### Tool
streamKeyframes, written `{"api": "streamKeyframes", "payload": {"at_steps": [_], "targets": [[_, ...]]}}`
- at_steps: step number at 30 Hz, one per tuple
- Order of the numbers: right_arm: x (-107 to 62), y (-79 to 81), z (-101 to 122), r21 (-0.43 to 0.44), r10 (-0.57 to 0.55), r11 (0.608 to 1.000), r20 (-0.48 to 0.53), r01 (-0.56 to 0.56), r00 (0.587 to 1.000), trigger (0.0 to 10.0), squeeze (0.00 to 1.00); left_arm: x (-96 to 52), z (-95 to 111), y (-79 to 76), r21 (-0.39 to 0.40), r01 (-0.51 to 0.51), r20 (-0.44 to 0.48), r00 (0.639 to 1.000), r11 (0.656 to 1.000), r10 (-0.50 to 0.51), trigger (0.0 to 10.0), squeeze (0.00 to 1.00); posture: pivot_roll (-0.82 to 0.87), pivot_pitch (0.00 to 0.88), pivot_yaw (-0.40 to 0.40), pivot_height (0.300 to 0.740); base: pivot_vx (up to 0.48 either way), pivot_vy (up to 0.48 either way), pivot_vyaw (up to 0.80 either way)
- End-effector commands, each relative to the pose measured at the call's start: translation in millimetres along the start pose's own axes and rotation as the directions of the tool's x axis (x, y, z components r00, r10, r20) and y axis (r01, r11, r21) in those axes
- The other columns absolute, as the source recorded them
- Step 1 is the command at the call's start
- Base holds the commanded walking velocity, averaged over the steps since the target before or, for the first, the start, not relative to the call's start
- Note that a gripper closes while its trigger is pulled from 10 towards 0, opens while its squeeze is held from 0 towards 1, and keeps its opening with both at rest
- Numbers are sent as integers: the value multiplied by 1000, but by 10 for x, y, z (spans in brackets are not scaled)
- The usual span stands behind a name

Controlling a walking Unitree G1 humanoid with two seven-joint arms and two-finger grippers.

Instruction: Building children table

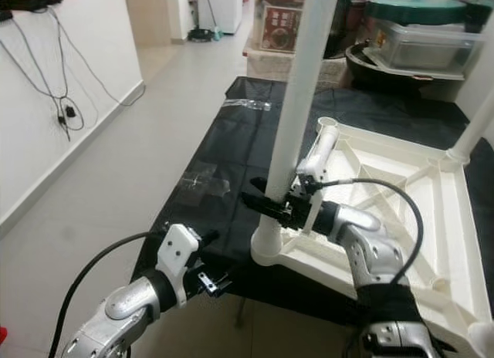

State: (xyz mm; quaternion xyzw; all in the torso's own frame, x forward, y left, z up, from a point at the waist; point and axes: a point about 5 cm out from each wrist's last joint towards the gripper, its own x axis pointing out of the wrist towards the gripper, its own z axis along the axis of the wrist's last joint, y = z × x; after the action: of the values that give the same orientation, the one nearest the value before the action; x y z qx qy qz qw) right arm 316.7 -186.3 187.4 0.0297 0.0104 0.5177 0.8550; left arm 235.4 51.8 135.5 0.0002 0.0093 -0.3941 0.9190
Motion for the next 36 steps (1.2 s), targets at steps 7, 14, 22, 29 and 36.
{"api": "streamKeyframes", "payload": {"at_steps": [7,14,22,29,36], "targets": [[112,-50,-201,-6,-171,985,-38,171,985,0,0,8,-6,1,-4,3,3,1000,1000,-3,10000,0,188,0,-64,740,0,0,0],[-143,-304,-410,45,-733,678,-43,734,679,0,0,11,4,-8,-8,7,5,1000,1000,-7,10000,0,169,0,-57,740,0,0,0],[-667,-172,-578,127,-993,-104,-64,986,-96,0,0,14,-1,-17,-14,17,1,1000,1000,-17,10000,0,156,0,-50,740,0,0,0],[-392,-30,-596,205,-983,-181,-80,962,-168,10000,0,14,-1,-12,-12,15,-1,1000,1000,-15,10000,0,168,0,-55,740,0,0,0],[-173,-48,-508,188,-999,-2,44,982,-11,10000,612,14,0,-11,-13,16,-2,1000,1000,-16,10000,0,165,0,-56,740,0,0,0]]}}
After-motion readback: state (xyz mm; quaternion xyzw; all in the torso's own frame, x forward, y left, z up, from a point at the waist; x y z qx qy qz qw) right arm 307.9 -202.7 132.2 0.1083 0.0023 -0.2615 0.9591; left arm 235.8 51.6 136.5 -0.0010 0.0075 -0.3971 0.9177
